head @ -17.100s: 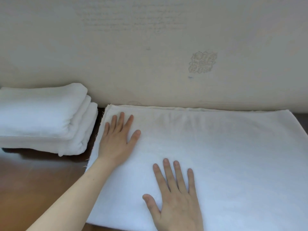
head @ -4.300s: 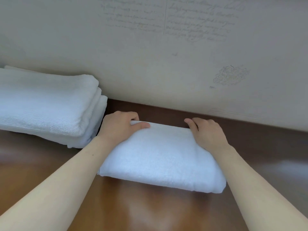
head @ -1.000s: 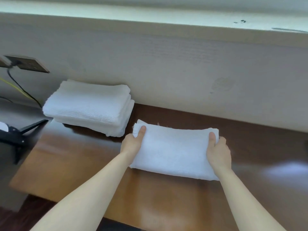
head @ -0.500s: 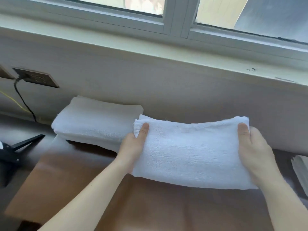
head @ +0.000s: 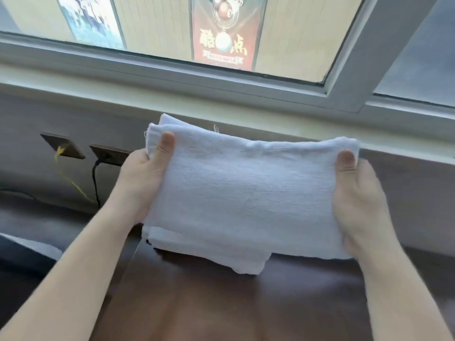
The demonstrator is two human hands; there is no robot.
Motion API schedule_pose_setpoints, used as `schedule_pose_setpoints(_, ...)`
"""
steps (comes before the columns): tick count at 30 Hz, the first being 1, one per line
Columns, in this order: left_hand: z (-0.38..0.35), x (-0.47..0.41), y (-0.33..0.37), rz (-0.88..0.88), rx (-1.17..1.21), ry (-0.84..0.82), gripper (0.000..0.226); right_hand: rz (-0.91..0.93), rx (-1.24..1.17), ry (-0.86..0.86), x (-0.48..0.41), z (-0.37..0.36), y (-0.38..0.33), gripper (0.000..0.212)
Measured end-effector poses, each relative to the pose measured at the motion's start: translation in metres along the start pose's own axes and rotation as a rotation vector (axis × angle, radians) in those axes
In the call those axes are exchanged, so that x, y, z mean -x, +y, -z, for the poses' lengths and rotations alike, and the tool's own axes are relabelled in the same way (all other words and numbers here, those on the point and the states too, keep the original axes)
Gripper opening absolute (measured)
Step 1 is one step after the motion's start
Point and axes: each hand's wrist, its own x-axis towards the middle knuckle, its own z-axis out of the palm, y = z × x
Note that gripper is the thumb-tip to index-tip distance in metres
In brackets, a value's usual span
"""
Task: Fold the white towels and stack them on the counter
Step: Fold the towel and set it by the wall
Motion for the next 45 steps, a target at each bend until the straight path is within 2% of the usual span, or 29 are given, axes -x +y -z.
schedule_pose_setpoints(3,0.021,-0.028,-0.034,0.002,-0.203,0.084,0.1,-0.116,0.015,-0.076,0.027,-0.069,0.006,0.056)
schedule_pose_setpoints(6,0.022,-0.057,-0.082,0.017,-0.461,0.097,0.082,-0.224,0.046,-0.104,0.026,-0.114,0.038,0.05)
schedule_pose_setpoints(8,0.017,-0.071,-0.115,0.088,-0.561,0.075,0.082,-0.277,0.112,-0.122,0.029,-0.133,0.06,0.055)
schedule_pose_setpoints(12,0.005,-0.085,-0.161,0.176,-0.62,0.081,0.083,-0.322,0.2,-0.118,0.02,-0.144,0.084,0.064)
schedule_pose_setpoints(20,-0.006,-0.102,-0.167,0.277,-0.773,0.105,0.075,-0.429,0.34,-0.218,0.003,-0.156,0.097,0.072)
schedule_pose_setpoints(27,-0.007,-0.108,-0.168,0.346,-0.853,0.1,0.096,-0.466,0.418,-0.191,0.002,-0.164,0.094,0.07)
schedule_pose_setpoints(32,-0.007,-0.104,-0.165,0.344,-0.859,0.115,0.095,-0.464,0.407,-0.181,0.006,-0.161,0.093,0.067)
schedule_pose_setpoints(36,-0.011,-0.1,-0.16,0.269,-0.857,0.136,0.086,-0.455,0.38,-0.172,0.006,-0.157,0.093,0.067)
schedule_pose_setpoints(40,-0.006,-0.09,-0.148,0.178,-0.656,0.135,0.08,-0.438,0.32,-0.149,0.007,-0.154,0.087,0.063)
schedule_pose_setpoints(43,-0.008,-0.071,-0.138,-0.116,-0.825,0.21,0.077,-0.364,0.291,-0.081,0.01,-0.151,0.079,0.062)
schedule_pose_setpoints(45,-0.018,-0.056,-0.132,-0.346,-0.958,0.184,0.076,-0.134,0.481,0.018,0.019,-0.15,0.072,0.059)
